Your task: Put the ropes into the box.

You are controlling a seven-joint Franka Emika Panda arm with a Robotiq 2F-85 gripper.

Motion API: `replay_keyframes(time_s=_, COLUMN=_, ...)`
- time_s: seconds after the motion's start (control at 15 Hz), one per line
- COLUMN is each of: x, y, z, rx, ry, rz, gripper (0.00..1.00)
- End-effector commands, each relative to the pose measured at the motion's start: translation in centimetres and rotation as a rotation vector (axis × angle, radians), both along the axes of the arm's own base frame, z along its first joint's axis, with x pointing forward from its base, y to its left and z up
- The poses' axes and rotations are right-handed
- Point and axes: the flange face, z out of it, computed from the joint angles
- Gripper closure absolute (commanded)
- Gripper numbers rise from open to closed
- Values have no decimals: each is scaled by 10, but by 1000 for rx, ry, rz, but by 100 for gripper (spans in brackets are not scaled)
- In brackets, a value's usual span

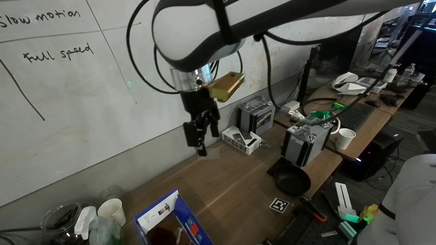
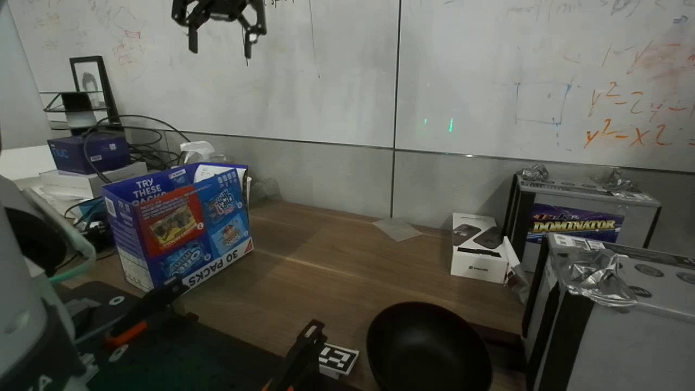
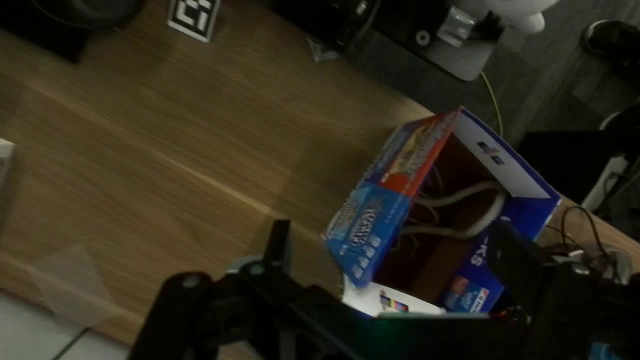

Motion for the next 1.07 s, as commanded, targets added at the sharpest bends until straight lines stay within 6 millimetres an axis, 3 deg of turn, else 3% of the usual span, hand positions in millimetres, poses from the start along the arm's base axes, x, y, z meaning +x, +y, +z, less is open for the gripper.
replay_keyframes(time_s=0.0, x=-38, y=-65, z=50, rx=-45, ry=-27, rz=-61, gripper=0)
replay_keyframes(time_s=0.27, x=-87, y=-134, z=98, rx=-75, ry=-46, rz=-155, gripper=0)
replay_keyframes(time_s=0.47, x=-129, y=-188, z=120, rx=-39, ry=-104, rz=-166, gripper=0)
replay_keyframes(time_s=0.67, x=-156, y=-237, z=119, rx=48, ry=-154, rz=-220, gripper=0)
replay_keyframes(time_s=0.87, x=-175, y=-273, z=99, rx=84, ry=-145, rz=-229, gripper=0)
replay_keyframes(time_s=1.0, x=-180, y=-285, z=82, rx=112, ry=-122, rz=-216, gripper=0)
